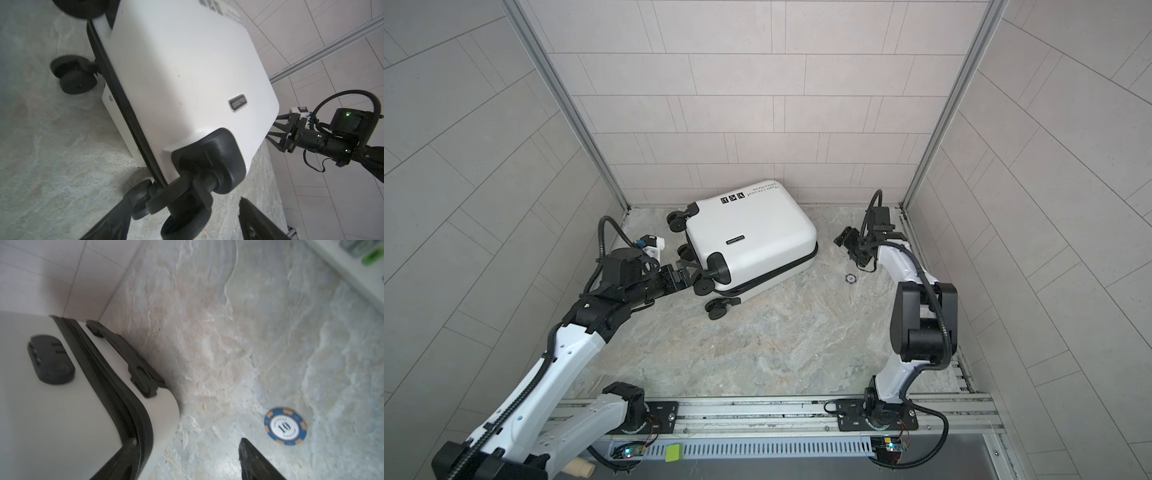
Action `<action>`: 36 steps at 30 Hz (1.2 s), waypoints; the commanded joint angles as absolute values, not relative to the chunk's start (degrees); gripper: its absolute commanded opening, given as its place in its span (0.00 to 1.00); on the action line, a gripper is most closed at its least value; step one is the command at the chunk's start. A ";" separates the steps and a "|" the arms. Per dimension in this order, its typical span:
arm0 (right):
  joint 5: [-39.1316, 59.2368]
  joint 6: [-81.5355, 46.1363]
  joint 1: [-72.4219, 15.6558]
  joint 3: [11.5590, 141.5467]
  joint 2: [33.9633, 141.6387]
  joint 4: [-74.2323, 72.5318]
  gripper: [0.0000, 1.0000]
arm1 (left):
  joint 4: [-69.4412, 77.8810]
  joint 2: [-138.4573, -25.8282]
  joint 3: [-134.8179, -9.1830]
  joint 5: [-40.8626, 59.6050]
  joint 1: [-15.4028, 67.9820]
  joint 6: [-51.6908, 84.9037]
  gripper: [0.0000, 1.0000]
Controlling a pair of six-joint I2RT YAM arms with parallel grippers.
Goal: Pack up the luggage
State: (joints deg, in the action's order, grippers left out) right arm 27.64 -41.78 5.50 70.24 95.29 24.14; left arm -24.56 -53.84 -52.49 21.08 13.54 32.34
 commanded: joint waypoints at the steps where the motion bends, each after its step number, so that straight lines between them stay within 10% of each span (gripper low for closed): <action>1: 26.35 -39.98 4.01 65.05 89.52 22.00 0.77 | -30.63 -56.43 -59.38 18.98 11.98 27.17 0.87; 17: 15.30 -38.55 -16.87 47.65 74.55 19.40 0.68 | -28.74 -89.67 -87.01 26.70 -8.19 24.79 0.73; 36: 16.44 -41.52 -18.02 48.77 82.16 14.50 0.61 | -29.89 -124.93 -101.22 37.87 -11.64 30.52 0.36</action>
